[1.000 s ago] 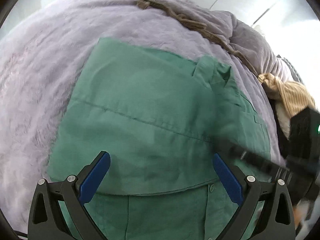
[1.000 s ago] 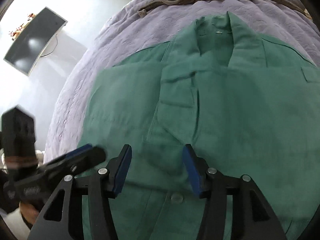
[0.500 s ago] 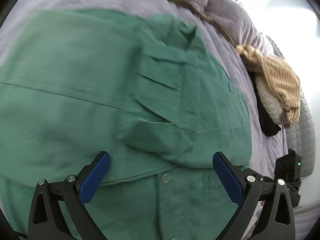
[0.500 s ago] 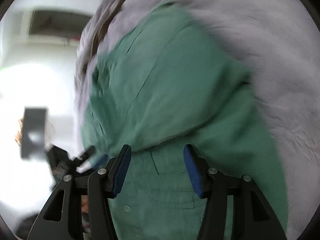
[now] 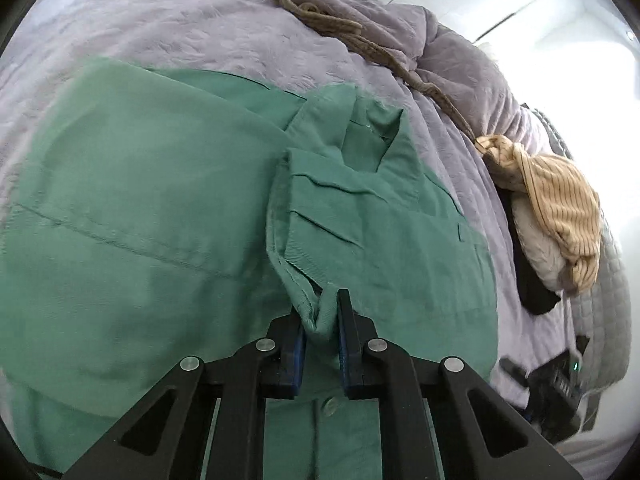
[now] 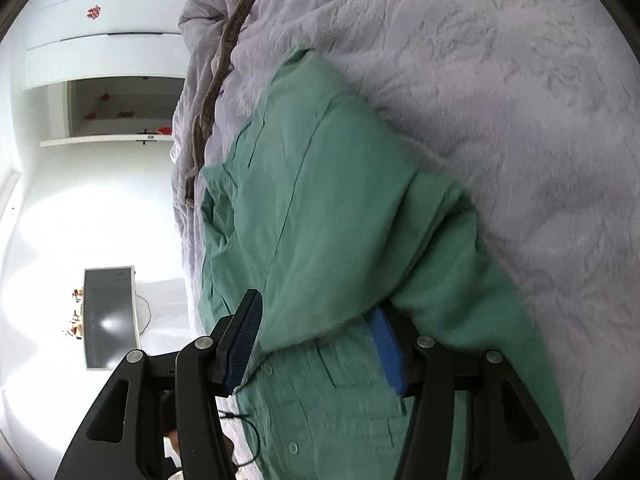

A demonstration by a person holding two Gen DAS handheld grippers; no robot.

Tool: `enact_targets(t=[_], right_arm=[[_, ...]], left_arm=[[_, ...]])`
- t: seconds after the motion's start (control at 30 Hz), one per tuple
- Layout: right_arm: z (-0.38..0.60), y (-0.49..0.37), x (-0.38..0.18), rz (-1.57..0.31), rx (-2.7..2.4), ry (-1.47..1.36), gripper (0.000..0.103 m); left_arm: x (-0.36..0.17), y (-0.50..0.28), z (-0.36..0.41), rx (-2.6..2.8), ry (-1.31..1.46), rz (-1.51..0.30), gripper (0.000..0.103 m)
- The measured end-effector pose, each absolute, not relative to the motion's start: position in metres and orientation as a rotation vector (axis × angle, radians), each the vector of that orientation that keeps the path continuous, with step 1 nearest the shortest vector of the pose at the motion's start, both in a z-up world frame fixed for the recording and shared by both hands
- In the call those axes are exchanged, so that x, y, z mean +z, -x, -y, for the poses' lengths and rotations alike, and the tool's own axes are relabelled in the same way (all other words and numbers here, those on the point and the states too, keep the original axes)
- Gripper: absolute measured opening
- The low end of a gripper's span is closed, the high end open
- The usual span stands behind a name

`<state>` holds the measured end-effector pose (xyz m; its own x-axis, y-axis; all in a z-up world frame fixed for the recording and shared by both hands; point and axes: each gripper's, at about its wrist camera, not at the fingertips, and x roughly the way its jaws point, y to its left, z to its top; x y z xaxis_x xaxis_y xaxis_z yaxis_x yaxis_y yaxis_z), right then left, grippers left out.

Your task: Fold large clothes

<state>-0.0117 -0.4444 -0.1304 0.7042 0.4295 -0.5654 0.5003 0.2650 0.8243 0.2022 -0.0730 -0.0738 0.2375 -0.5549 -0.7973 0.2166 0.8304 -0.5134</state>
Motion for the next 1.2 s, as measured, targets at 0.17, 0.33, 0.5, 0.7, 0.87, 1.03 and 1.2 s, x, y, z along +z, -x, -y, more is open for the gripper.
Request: enact_targets(t=[0.17, 0.33, 0.5, 0.7, 0.87, 1.03, 1.2], right_arm=[[0.467, 0.015, -0.128, -0.834, -0.261, -1.314, 0.059], [0.474, 0.024, -0.118, -0.91, -0.113, -1.297, 0.06], [0.479, 0.009, -0.074, -0.9, 0.005, -1.098, 0.06], [0.533, -0.063, -0.109, -0.908, -0.153, -1.124, 0.06], [0.539, -0.117, -0.134, -0.948, -0.124, -1.171, 0.022], [0.534, -0.132, -0.106, -0.945, -0.117, -0.978, 0.002], [0.543, -0.135, -0.139, -1.022, -0.189, -0.93, 0.003]], left_arm=[[-0.091, -0.201, 0.066, -0.504, 0.295, -1.265, 0.015], [-0.092, -0.2, 0.071, -0.485, 0.281, -1.261, 0.015], [-0.094, -0.204, 0.072, -0.493, 0.256, -1.272, 0.015], [-0.097, -0.203, 0.077, -0.467, 0.234, -1.275, 0.015], [-0.099, -0.204, 0.076, -0.457, 0.224, -1.28, 0.015], [-0.09, -0.204, 0.082, -0.447, 0.208, -1.256, 0.015], [-0.088, -0.21, 0.097, -0.459, 0.148, -1.226, 0.015]])
